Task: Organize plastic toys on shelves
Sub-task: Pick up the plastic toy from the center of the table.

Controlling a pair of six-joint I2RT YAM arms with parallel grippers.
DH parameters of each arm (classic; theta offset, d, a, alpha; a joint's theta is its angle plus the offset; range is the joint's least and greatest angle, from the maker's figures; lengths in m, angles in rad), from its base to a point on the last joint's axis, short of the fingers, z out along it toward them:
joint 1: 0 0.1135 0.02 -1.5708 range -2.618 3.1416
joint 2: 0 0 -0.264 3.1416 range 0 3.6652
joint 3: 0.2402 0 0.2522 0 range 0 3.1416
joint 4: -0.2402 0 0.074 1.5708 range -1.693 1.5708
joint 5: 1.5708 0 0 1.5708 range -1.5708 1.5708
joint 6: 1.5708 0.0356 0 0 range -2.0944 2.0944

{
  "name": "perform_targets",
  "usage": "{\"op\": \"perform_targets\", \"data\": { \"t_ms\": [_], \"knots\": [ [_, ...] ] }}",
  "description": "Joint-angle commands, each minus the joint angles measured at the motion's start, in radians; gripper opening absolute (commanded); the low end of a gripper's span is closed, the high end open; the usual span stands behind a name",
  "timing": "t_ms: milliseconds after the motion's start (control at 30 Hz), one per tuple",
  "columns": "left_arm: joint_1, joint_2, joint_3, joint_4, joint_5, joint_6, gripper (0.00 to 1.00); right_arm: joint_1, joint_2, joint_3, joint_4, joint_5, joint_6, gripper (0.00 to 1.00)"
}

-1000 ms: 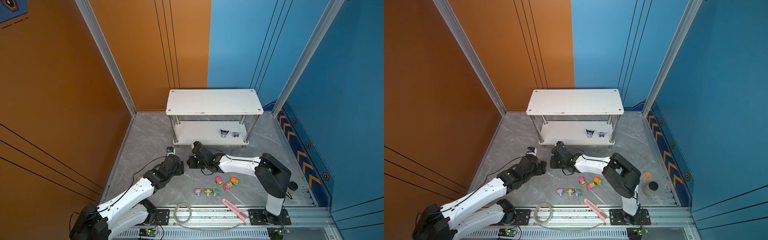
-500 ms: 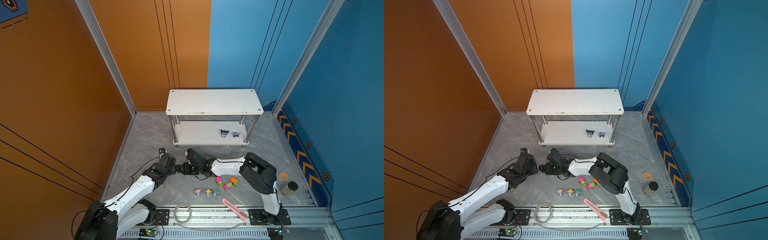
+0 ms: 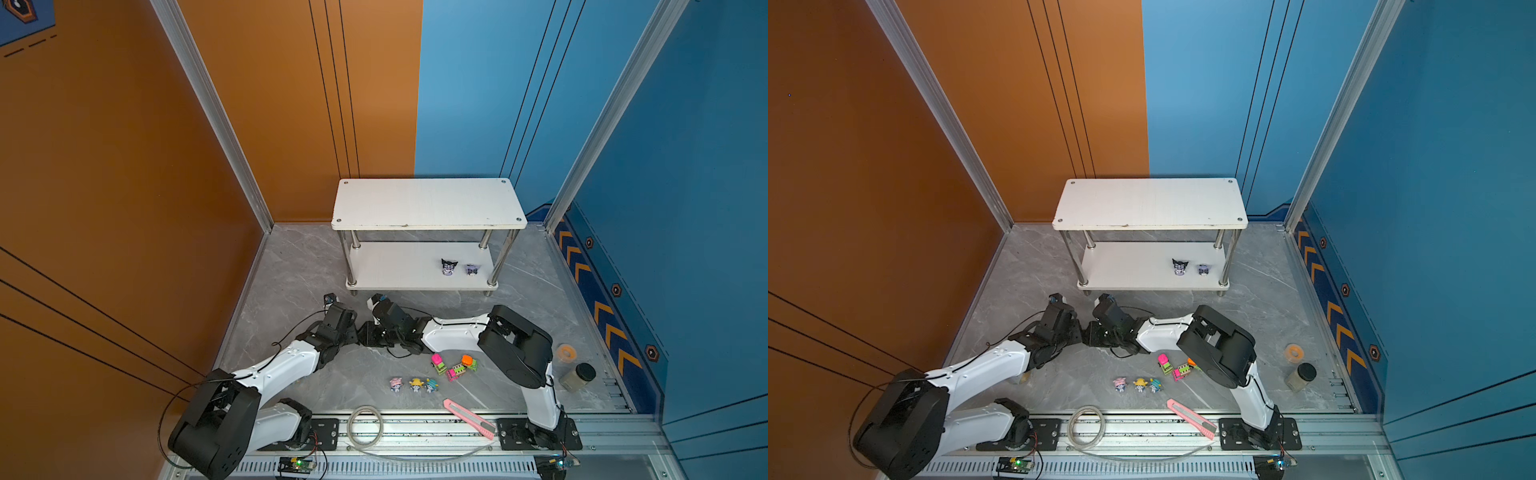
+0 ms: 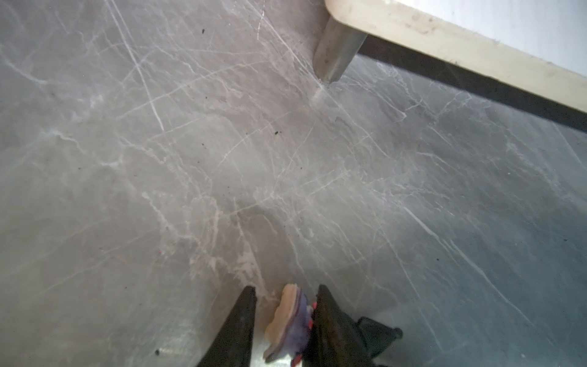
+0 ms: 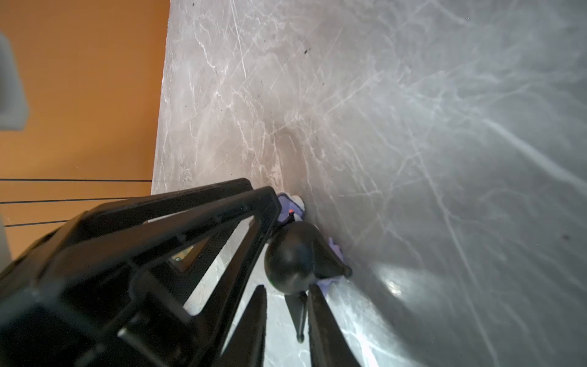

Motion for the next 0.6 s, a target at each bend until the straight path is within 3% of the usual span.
{"op": "perform_targets", "data": {
  "t_ms": [0,367,567],
  "knots": [
    [0.011,0.013,0.000,0.019,0.013,-0.012,0.34,0.008,0.026,-0.003,-0.003,-0.005,0.028,0.25],
    [0.010,0.024,-0.010,0.026,0.011,-0.024,0.33,0.023,0.022,-0.006,-0.030,-0.004,0.063,0.21],
    [0.008,0.026,-0.017,0.030,0.013,-0.029,0.33,0.033,0.015,-0.021,-0.047,0.012,0.073,0.31]
  ]
}}
